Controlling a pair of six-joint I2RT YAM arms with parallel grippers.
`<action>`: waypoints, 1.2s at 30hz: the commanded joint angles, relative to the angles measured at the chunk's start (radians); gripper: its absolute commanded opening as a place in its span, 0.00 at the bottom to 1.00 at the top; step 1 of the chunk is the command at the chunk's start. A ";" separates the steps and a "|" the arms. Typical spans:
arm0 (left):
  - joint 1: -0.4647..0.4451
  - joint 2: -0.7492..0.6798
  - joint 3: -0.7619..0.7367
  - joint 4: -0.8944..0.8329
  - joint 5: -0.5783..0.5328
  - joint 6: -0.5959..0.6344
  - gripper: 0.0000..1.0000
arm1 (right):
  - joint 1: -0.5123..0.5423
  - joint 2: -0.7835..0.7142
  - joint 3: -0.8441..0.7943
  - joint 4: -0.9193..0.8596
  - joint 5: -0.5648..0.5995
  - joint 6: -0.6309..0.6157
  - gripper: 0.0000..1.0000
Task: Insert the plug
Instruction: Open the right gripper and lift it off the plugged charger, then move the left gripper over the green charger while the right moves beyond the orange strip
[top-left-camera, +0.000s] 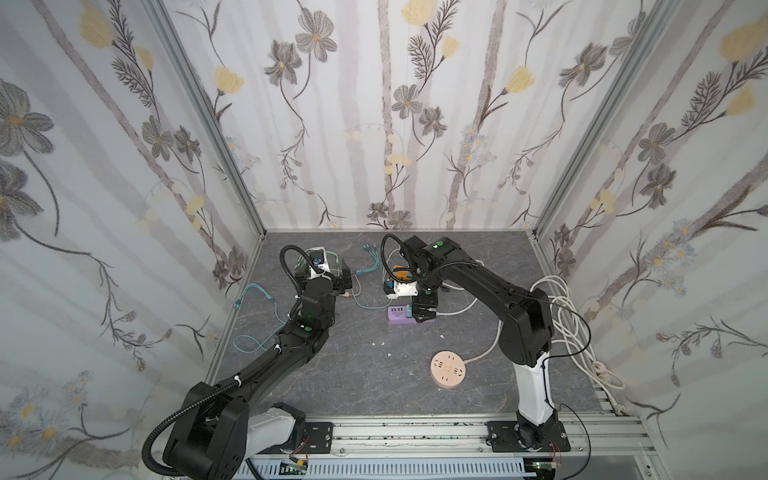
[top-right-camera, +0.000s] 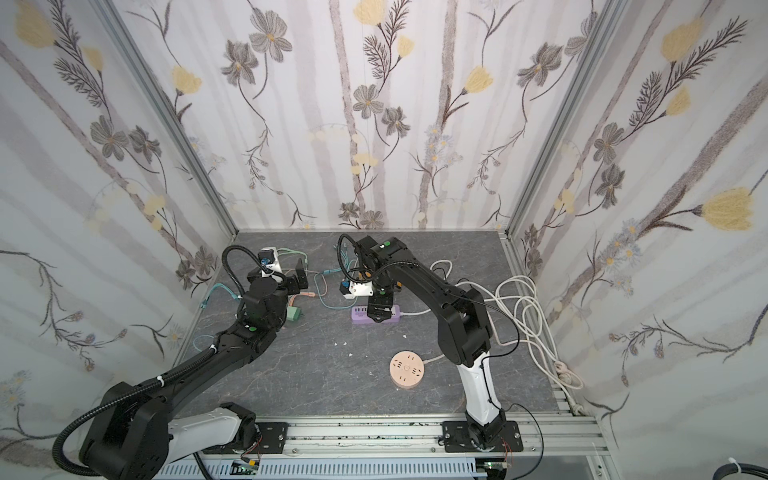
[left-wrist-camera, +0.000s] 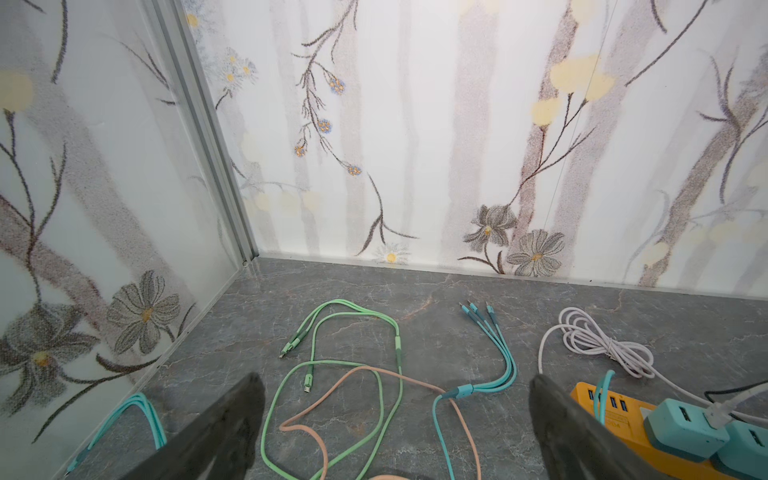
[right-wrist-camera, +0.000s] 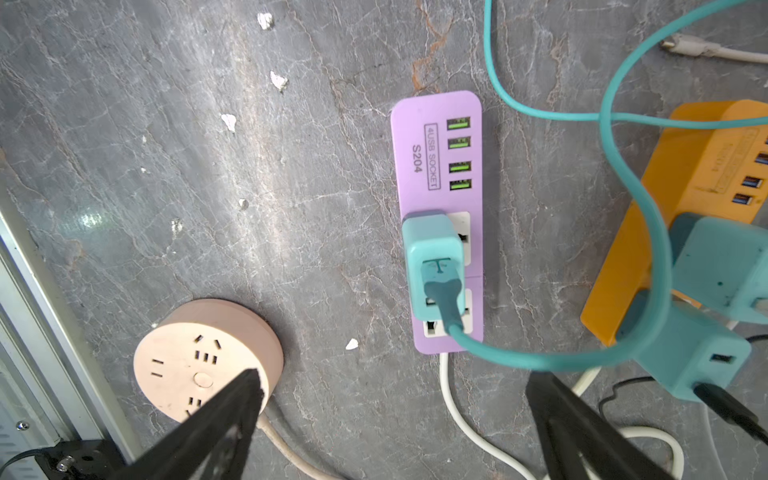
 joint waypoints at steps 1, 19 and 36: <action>0.004 -0.004 0.008 -0.031 -0.001 -0.033 1.00 | -0.003 -0.044 -0.028 0.026 -0.028 0.022 0.99; 0.036 -0.013 0.134 -0.395 -0.020 -0.219 1.00 | -0.029 -0.498 -0.543 0.585 0.034 0.345 0.99; 0.087 0.135 0.263 -0.785 0.105 -0.533 1.00 | -0.194 -0.917 -0.931 1.208 0.359 0.954 0.99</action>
